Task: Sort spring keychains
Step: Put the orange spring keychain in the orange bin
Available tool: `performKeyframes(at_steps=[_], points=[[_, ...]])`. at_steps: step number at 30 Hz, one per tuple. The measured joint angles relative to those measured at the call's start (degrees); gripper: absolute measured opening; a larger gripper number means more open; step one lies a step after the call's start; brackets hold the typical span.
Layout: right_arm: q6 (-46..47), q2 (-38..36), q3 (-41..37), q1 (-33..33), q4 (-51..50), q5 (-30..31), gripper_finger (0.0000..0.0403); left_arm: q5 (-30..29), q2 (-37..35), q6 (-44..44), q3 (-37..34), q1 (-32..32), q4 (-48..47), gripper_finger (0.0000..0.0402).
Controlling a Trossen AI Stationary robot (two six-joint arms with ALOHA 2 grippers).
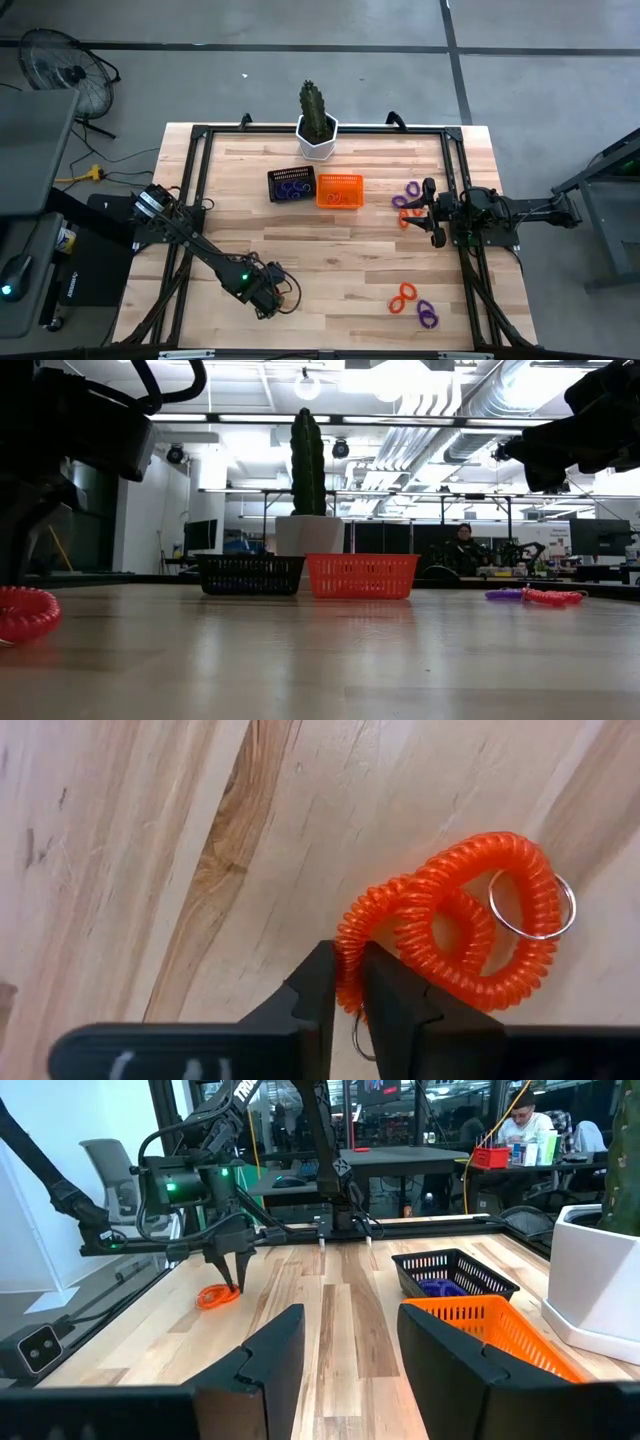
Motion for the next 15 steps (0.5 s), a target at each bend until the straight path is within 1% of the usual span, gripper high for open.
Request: performKeyframes(at_steps=[4, 8, 12, 15], points=[[0.0, 0.0, 0.01, 0.01, -0.01, 0.0, 0.0157, -0.86, -0.89, 0.44, 1.58, 0.32, -3.4, 0.0026], [0.0, -0.02, 0.02, 0.0, 0.0, 0.0, 0.0157, -2.65, -2.1, 0.5, 2.68, 1.03, -6.82, 0.0026], [0.0, 0.0, 0.02, 0.0, 0.0, 0.0, 0.0158, -7.37, -4.34, -0.05, 4.75, 1.59, -14.45, 0.0026], [0.0, 0.0, 0.02, 0.01, -0.01, 0.0, 0.0156, -9.2, -5.72, -0.59, 6.08, 1.89, -18.38, 0.0026]])
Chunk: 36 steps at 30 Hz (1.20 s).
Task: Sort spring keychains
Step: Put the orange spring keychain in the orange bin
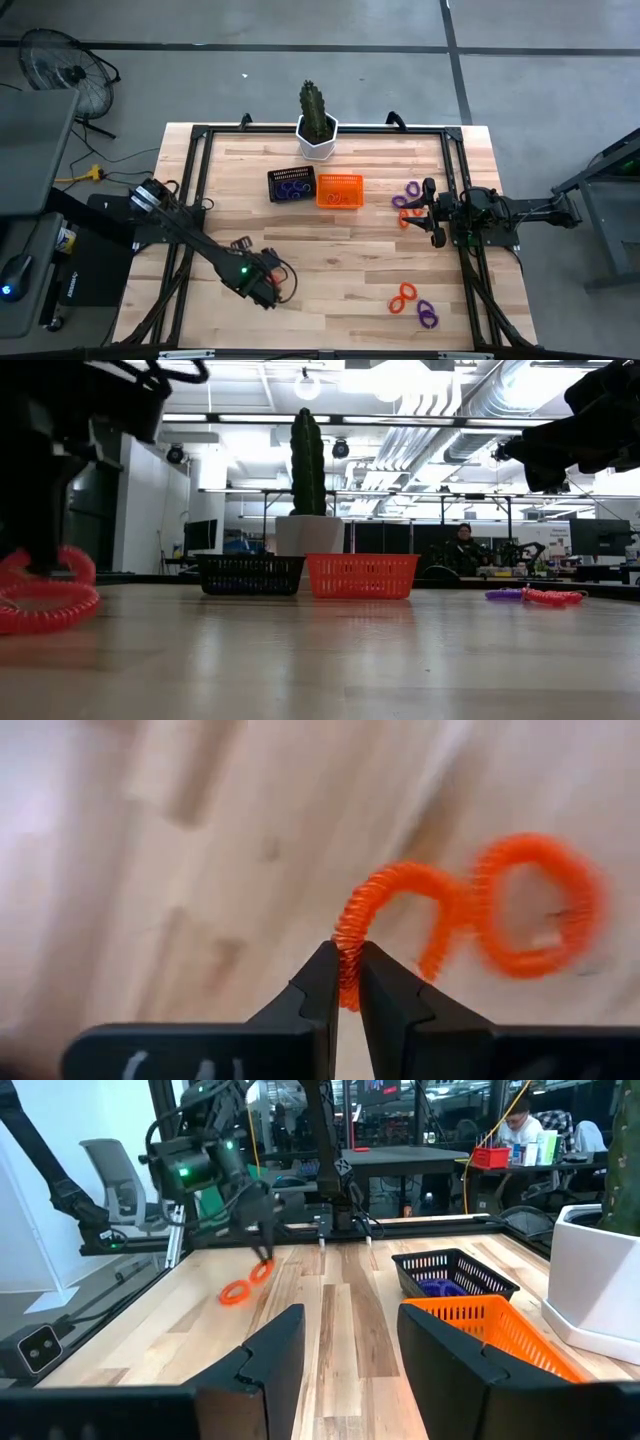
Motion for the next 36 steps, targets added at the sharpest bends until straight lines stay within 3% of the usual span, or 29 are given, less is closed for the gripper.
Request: performKeyframes(at_steps=[6, 15, 24, 36], points=[[0.0, 0.0, -0.02, 0.01, 0.01, 0.0, 0.0158, -5.43, -1.48, -2.13, 4.19, 0.52, -9.89, 0.0026], [0.0, 0.02, -0.02, 0.01, 0.01, 0.0, 0.0158, -10.88, -1.51, 3.4, 11.5, 4.44, -10.31, 0.0026], [0.02, 0.02, -0.02, 0.01, 0.01, 0.0, 0.0158, -10.39, -1.59, 16.31, 15.28, 15.0, -1.26, 0.0026], [0.02, 0.02, 0.0, -0.01, 0.01, 0.0, 0.0156, -3.92, -0.64, 25.84, 15.37, 31.26, 14.76, 0.0026]])
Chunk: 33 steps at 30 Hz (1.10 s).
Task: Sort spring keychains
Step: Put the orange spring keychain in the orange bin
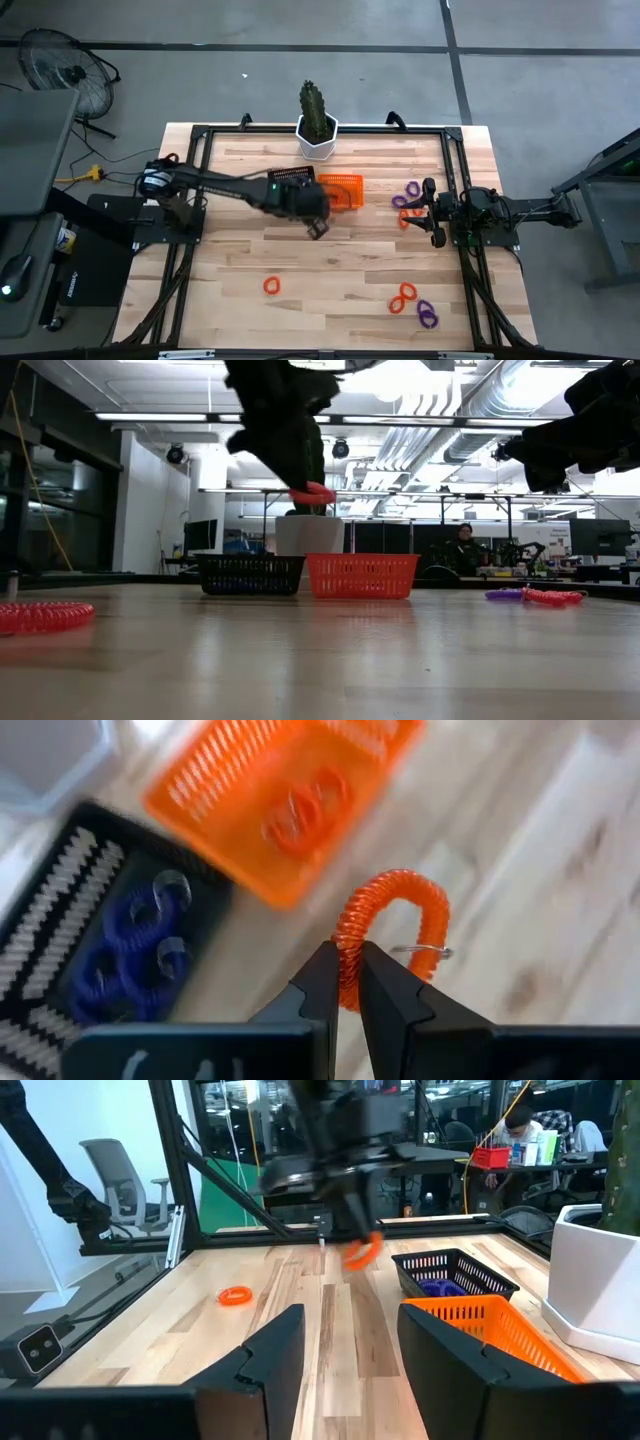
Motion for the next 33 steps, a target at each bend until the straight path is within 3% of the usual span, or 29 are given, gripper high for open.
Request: performKeyframes(at_steps=[7, 15, 23, 33], points=[[-0.02, 0.0, -0.02, 0.02, 0.0, 0.0, 0.0157, 1.31, 4.11, 0.09, 0.52, 7.24, 6.26, 0.0026], [-0.02, 0.04, -0.02, 0.0, 0.0, 0.0, 0.0158, 3.82, 13.4, 0.27, 10.48, 10.36, 6.94, 0.0026], [-0.02, 0.0, 0.0, 0.01, 0.0, 0.0, 0.0158, 4.42, 20.55, 1.92, 20.89, 11.5, 0.99, 0.0029], [-0.01, 0.02, -0.01, 0.01, 0.0, 0.0, 0.0158, 1.39, 22.58, 2.0, 22.95, 11.43, -0.95, 0.0135]])
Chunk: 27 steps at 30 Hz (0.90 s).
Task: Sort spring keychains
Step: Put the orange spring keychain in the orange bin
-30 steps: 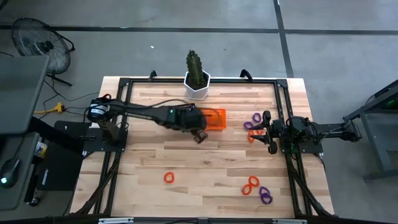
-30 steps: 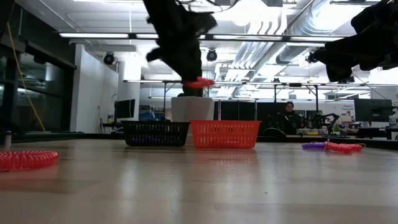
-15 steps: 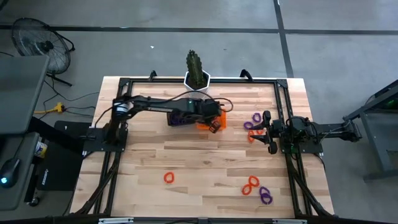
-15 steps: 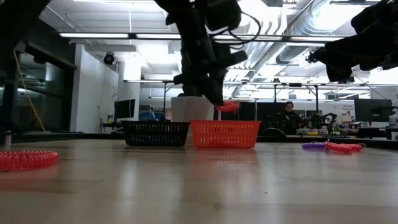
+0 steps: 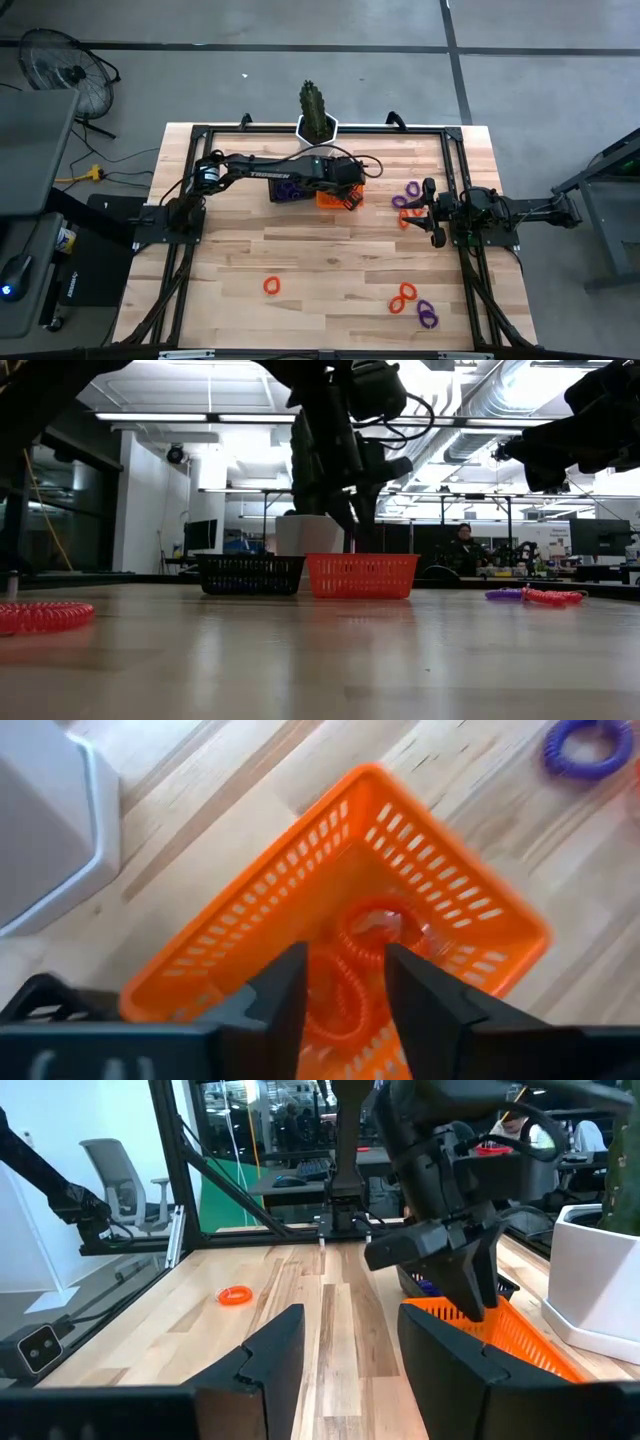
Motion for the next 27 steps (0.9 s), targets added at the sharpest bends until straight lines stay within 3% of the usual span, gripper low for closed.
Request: performKeyframes(at_steps=[6, 22, 27], points=[[-0.01, 0.0, -0.01, 0.01, 0.0, 0.0, 0.0157, -0.67, 0.0, 0.74, 0.0, -0.07, -3.6, 0.0171], [0.0, 0.0, -0.01, 0.0, 0.0, 0.0, 0.0156, 6.77, -5.55, -2.83, -0.37, -8.21, -25.08, 0.0172], [-0.01, 0.0, 0.0, 0.01, 0.0, 0.0, 0.0158, 10.28, -11.24, -4.74, -9.21, -11.9, -23.75, 0.0172]])
